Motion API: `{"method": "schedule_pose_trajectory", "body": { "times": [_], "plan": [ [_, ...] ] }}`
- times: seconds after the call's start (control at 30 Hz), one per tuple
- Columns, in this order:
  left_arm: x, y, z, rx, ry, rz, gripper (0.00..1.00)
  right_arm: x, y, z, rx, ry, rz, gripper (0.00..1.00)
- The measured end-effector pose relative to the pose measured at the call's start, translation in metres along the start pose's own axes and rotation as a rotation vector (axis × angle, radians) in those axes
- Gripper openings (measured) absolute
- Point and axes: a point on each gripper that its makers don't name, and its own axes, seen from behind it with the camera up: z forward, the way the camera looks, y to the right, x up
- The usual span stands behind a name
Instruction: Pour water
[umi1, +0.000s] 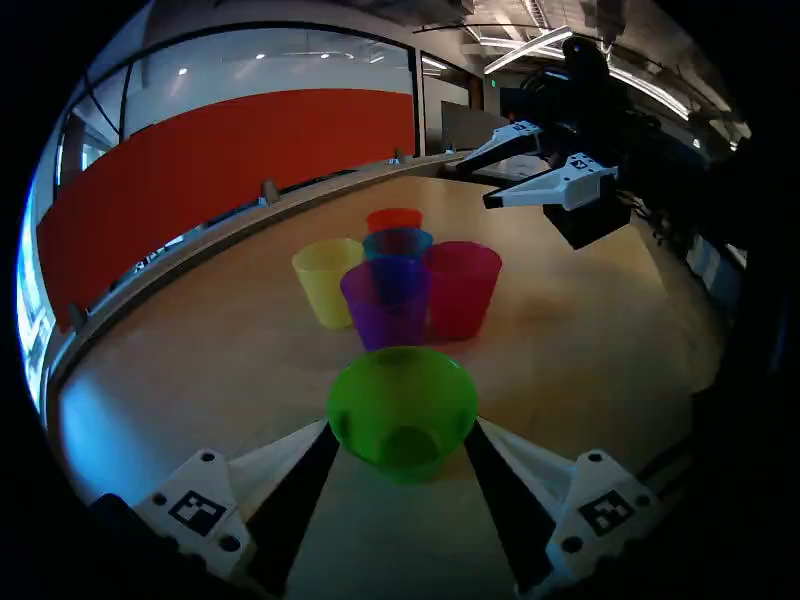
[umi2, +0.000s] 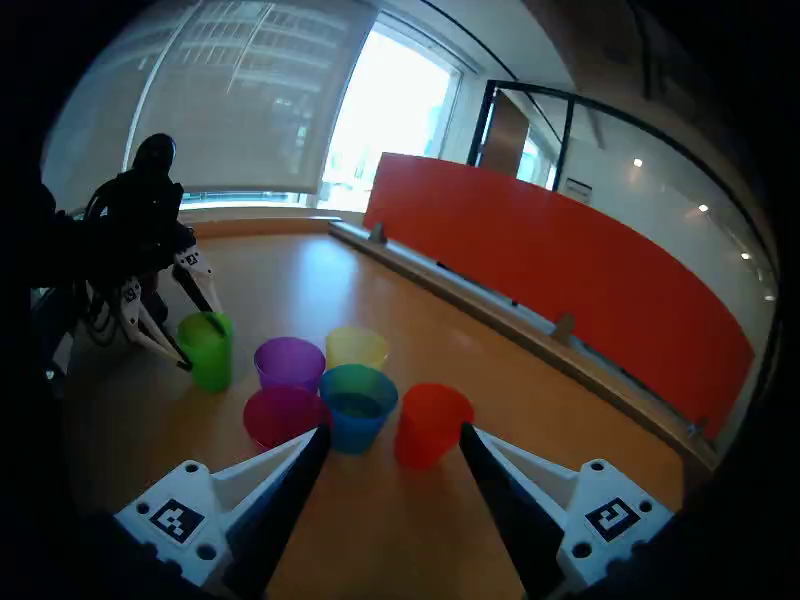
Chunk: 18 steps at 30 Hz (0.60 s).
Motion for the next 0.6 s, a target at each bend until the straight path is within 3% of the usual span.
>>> {"method": "schedule_pose_trajectory", "body": {
  "times": [0.3, 0.6],
  "plan": [
    [0.005, -0.001, -0.003, 0.019, -0.001, 0.034, 0.83, 0.001, -0.001, 0.001, 0.005, -0.001, 0.001, 1.00],
    [0.020, -0.008, -0.013, 0.050, 0.040, 0.015, 0.83, 0.001, -0.005, 0.006, 0.024, -0.017, -0.007, 1.00]
  ]
}}
